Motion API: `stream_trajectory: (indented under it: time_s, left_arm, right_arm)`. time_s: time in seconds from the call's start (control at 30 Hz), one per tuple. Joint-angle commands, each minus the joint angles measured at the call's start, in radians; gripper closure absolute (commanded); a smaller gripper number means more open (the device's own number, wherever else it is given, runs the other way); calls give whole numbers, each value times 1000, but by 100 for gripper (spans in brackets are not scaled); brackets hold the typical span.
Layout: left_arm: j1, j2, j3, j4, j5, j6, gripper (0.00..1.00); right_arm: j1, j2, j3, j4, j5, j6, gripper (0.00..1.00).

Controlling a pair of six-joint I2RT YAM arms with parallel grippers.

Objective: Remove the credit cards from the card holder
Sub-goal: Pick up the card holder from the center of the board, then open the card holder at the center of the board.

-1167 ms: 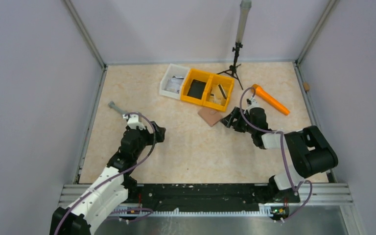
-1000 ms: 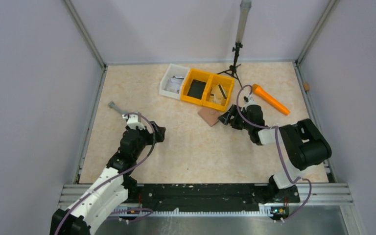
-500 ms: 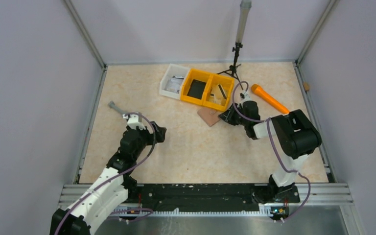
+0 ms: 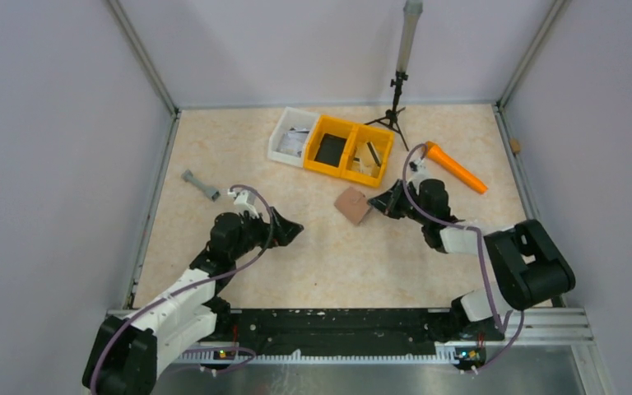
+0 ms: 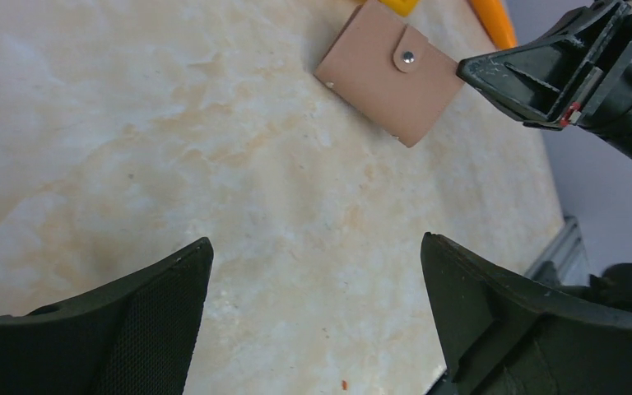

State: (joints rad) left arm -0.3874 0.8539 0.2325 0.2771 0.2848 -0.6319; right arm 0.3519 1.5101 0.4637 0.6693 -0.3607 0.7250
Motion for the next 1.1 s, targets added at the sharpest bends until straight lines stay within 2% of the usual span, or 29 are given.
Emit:
stream_trajectory:
  time_s: [0.0, 0.27, 0.5, 0.63, 0.9, 1.07]
  left_arm:
    - [-13, 22, -14, 193, 154, -183, 1]
    - [-38, -12, -13, 266, 204, -344, 1]
    - [-97, -52, 2, 292, 184, -474, 1]
    - [-136, -35, -20, 420, 148, -646, 1]
    - [-232, 6, 81, 434, 54, -742, 1]
    - [-234, 79, 117, 550, 57, -884, 1]
  right_arm:
    - [30, -170, -10, -34, -46, -21, 100]
    - [50, -455, -15, -203, -44, 8, 100]
    - [50, -607, 44, -300, -59, 95, 100]
    - [61, -647, 66, -272, -83, 158, 100]
    - [134, -650, 168, -220, -79, 255, 100]
    - [211, -641, 233, -193, -15, 300, 100]
